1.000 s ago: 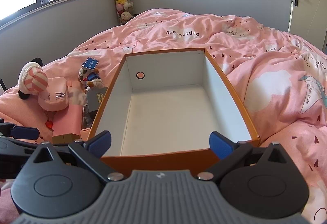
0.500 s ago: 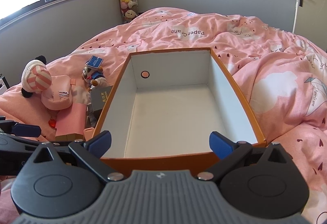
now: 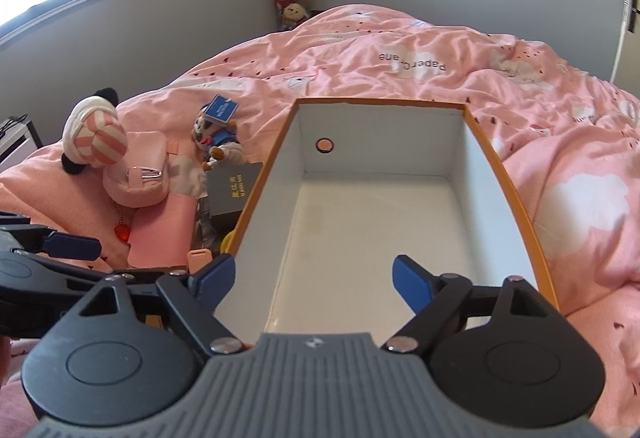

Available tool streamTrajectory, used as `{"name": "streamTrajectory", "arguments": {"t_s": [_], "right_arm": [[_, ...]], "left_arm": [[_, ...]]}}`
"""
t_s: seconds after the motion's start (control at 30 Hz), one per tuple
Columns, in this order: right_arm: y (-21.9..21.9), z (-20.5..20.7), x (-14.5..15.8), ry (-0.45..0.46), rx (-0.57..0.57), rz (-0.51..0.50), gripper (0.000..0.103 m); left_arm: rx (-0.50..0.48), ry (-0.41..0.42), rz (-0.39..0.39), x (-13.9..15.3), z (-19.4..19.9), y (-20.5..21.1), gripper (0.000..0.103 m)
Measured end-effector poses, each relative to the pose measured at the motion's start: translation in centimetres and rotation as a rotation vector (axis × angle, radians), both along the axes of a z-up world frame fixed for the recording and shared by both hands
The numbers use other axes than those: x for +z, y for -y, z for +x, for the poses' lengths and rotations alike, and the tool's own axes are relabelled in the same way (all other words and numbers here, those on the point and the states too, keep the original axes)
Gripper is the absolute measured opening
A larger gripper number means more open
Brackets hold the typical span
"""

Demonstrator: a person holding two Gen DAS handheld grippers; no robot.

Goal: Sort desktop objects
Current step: 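Move both tools toward the plush toys beside the box, then grasp the panda-hat plush with left tool while right tool grasps the bear plush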

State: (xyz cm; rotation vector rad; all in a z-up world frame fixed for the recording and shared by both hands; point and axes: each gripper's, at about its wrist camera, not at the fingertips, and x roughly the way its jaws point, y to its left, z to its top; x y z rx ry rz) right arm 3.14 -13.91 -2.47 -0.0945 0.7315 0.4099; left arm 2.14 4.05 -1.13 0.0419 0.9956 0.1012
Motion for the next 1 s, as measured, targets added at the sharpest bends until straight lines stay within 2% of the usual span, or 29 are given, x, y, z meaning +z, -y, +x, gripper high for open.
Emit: {"name": "streamTrajectory", "arguments": {"t_s": [0.33, 0.67, 0.87, 1.0], "right_arm": [[-1.8, 3.1, 0.8, -0.037, 0.042, -0.027, 0.085], [-4.8, 6.1, 1.8, -0.030, 0.126, -0.046, 0.084], [-6.8, 7.7, 2.1, -0.029, 0.191, -0.037, 0.074], [-8.3, 8.8, 2.2, -0.029, 0.251, -0.021, 0.064]], "left_arm": [[0.031, -0.008, -0.022, 0.5, 2.3, -1.8, 0.079], [0.068, 0.005, 0.002, 1.7, 4.1, -4.1, 0.079], [0.108, 0.033, -0.003, 3.4, 4.4, -6.4, 0.079], [0.189, 0.059, -0.043, 4.5, 4.5, -8.9, 0.079]]}}
